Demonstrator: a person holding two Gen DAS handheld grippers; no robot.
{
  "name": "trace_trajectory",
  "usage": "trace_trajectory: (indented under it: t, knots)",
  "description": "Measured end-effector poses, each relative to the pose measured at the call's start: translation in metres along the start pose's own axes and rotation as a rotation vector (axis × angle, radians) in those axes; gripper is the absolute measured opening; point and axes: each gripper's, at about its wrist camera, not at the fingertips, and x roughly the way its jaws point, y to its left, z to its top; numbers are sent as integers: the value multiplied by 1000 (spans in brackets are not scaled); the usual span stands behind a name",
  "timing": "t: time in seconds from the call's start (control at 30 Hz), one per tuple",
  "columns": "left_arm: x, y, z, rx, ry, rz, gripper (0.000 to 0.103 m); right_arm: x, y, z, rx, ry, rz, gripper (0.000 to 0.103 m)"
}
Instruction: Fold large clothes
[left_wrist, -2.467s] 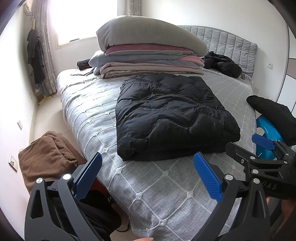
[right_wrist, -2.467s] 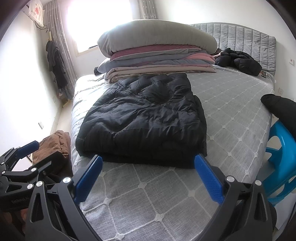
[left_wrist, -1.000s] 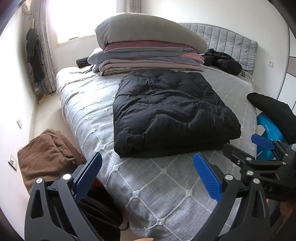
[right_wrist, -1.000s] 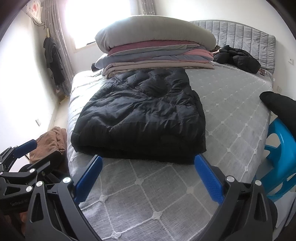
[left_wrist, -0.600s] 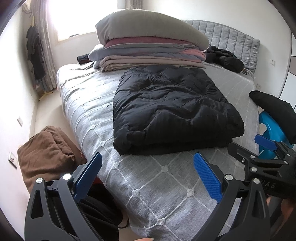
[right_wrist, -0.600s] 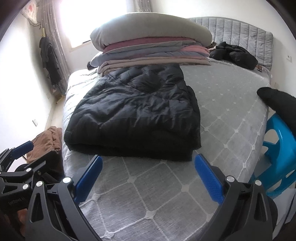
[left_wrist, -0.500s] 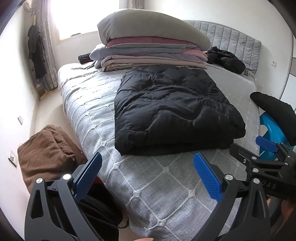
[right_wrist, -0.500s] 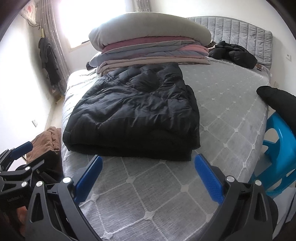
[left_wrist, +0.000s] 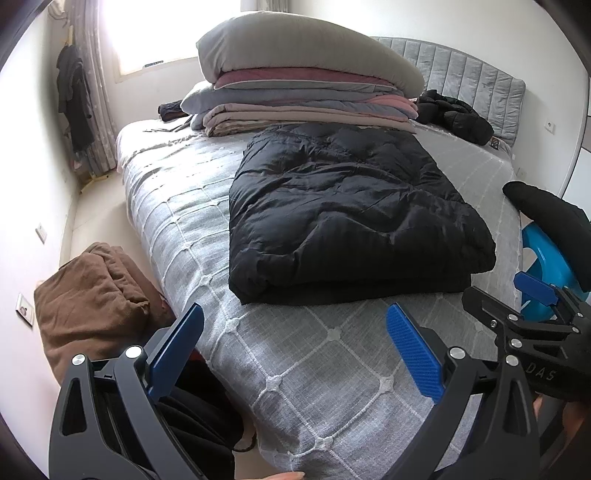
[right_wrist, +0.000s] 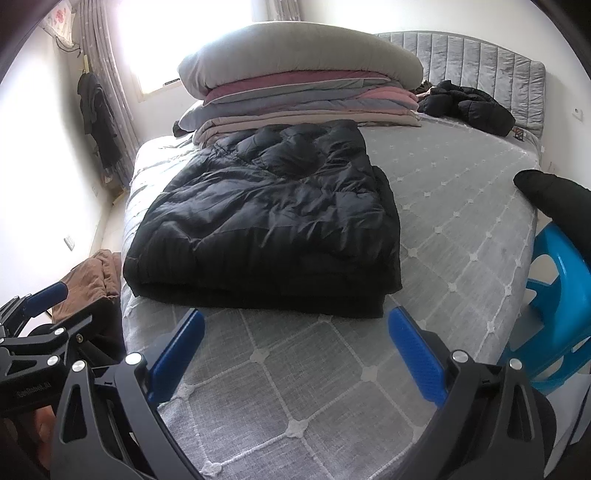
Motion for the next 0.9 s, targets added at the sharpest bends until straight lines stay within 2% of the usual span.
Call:
trace_trajectory:
  t: [0.57, 0.9]
  knots:
    - [-25, -5, -3, 6, -46, -13, 95, -25, 9, 1, -31, -43, -18, 96]
    - [-31, -18, -6, 27, -47, -25, 95, -29, 6, -3, -27, -35, -40, 96]
